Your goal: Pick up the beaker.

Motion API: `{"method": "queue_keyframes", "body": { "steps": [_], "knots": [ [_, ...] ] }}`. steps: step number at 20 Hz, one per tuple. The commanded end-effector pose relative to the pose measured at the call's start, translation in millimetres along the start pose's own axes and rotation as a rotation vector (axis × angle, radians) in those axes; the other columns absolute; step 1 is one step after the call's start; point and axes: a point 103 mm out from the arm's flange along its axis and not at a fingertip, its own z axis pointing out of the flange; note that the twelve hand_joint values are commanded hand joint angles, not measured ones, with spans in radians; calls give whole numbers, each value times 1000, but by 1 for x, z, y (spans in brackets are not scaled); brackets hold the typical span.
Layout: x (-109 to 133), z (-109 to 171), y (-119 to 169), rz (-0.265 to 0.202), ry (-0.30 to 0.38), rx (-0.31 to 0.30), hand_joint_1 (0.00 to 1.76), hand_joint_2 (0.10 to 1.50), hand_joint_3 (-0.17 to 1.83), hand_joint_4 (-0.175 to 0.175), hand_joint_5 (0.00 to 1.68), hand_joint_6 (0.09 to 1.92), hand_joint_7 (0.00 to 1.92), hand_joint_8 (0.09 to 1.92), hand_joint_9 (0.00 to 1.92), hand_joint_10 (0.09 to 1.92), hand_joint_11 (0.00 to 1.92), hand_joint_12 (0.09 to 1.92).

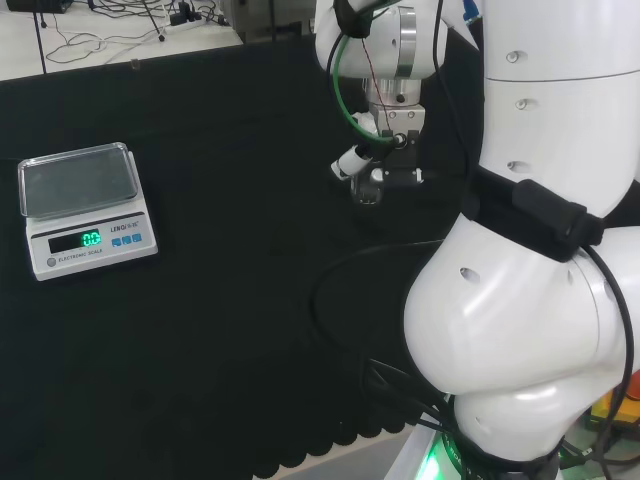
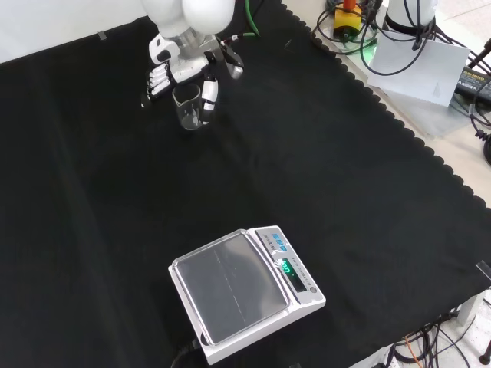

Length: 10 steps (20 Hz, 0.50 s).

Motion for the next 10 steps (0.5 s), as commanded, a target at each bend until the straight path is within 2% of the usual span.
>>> {"method": "queue_keyframes", "body": {
  "steps": [1,4,6,8,10],
  "knots": [
    [-7,7,1,3,-1,25,677,707,259,42,136,87,46,684,102,860,0,1093],
    [-8,8,2,9,1,32,737,710,276,45,182,87,63,700,147,868,0,1335],
    [5,13,6,16,0,31,789,698,326,49,223,87,75,720,194,873,0,1503],
    [4,12,6,14,7,29,884,659,445,49,273,87,120,757,360,858,236,1503],
    [0,11,4,14,9,16,998,602,628,42,328,87,203,802,585,828,576,1365]
  ]
}}
